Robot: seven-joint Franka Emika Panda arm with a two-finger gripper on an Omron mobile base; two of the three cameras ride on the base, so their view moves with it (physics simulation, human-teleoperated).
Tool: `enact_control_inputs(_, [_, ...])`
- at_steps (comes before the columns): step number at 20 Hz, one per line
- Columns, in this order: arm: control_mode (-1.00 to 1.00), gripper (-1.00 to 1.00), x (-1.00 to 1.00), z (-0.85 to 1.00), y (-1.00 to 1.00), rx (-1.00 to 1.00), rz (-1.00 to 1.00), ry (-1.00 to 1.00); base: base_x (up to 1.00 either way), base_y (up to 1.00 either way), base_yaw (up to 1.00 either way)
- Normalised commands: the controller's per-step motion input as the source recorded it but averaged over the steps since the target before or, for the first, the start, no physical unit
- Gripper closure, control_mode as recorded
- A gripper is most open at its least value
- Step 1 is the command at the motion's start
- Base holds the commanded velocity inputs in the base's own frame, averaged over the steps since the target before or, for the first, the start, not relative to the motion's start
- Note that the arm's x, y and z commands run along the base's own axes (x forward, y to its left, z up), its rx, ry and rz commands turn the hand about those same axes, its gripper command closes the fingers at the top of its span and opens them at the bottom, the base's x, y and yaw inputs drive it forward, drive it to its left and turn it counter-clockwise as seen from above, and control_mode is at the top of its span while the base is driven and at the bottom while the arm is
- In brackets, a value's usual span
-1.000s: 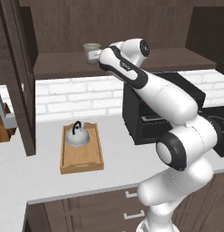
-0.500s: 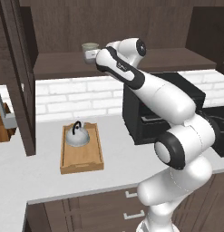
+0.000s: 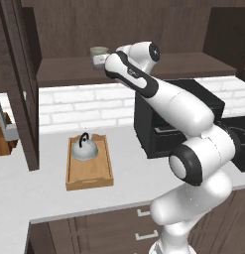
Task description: Pick the kettle from the counter and place it on the tray. Then pick the mug from the cabinet and place it on the tray. Then close the cabinet doors.
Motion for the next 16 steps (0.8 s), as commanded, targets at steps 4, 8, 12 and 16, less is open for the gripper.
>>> enact_control_inputs(4, [-1.0,1.0,0.0,0.0,0.0,0.0,0.0,0.0,0.0,0.0,0.0])
enact_control_inputs(8, [-1.0,1.0,-0.08,0.0,0.0,0.0,0.0,0.0,0.0,0.0,0.0])
enact_control_inputs(12, [-1.0,1.0,-0.26,0.0,0.0,0.0,0.0,0.0,0.0,0.0,0.0])
enact_control_inputs(16, [-1.0,1.0,-0.48,0.0,0.0,0.0,0.0,-0.03,0.0,0.0,0.0])
